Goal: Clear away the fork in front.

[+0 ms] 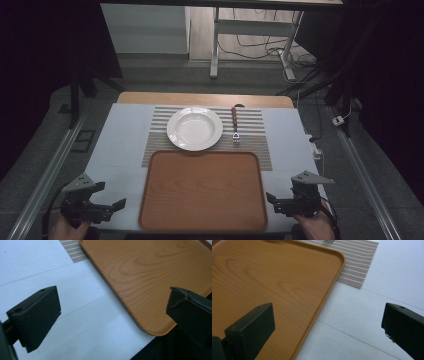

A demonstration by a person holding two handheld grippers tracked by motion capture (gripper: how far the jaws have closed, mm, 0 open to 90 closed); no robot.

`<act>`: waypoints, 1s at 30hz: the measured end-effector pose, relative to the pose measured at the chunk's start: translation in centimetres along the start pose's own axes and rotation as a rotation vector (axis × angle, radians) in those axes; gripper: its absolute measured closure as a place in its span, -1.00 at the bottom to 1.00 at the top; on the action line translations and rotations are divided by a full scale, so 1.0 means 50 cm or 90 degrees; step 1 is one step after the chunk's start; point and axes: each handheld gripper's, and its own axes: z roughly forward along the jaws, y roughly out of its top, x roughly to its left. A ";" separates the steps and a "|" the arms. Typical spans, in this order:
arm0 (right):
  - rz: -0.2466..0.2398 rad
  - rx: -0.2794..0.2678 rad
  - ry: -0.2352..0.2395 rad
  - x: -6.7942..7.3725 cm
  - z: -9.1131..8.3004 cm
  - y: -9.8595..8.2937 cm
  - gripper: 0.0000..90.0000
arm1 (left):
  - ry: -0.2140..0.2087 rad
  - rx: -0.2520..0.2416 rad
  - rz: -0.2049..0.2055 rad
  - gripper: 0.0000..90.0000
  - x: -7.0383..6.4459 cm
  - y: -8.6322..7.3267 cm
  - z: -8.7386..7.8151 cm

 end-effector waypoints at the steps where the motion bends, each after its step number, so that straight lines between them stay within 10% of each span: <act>1: 0.001 0.002 0.001 0.000 0.001 0.000 -1.00 | 0.000 0.000 0.000 -1.00 0.000 0.000 0.000; 30: -0.021 0.030 0.016 0.006 0.009 0.004 -1.00 | -0.016 0.007 0.004 -1.00 0.002 0.002 0.003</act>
